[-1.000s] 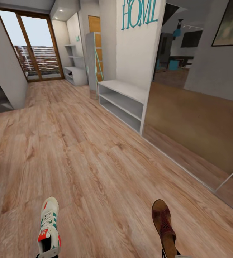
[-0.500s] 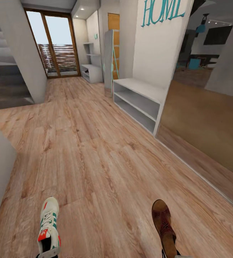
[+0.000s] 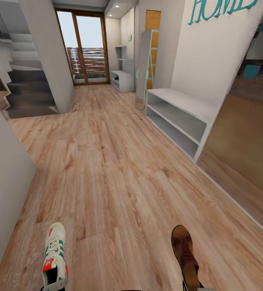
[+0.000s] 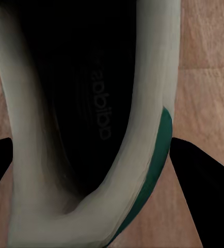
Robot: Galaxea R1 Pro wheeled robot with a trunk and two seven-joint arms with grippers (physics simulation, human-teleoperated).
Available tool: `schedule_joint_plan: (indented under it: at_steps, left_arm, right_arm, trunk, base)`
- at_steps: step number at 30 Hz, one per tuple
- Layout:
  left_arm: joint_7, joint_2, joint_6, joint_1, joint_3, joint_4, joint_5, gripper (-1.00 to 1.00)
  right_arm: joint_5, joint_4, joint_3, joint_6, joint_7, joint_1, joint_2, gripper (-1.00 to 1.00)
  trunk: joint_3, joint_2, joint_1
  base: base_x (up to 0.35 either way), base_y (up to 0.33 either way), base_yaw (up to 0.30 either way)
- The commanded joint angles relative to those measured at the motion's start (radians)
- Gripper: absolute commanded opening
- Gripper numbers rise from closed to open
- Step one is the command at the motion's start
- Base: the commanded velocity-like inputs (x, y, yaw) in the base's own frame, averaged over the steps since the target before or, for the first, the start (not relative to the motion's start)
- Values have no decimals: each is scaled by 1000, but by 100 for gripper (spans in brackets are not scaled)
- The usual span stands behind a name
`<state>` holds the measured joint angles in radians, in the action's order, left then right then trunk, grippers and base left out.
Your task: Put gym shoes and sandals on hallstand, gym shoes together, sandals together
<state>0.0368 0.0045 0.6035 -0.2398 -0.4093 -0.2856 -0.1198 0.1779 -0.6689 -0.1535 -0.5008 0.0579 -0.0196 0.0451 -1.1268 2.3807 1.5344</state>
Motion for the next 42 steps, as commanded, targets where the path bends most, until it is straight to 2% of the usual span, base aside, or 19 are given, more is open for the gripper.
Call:
schedule_joint_plan:
  at_steps: [1,42]
  left_arm:
    - [4,0,3,-1,-5,1,-11,-100]
    - [3,-2,6,-1,-5,2,-12,-100]
  right_arm:
    - [11,0,-4,-2,5,0,1,-100]
    - [12,-1,-3,-2,5,0,1,-100]
  trunk:
    - [-1,0,0]
    - [-4,0,0]
  base:
    - [337,0,264]
    - [338,-16,272]
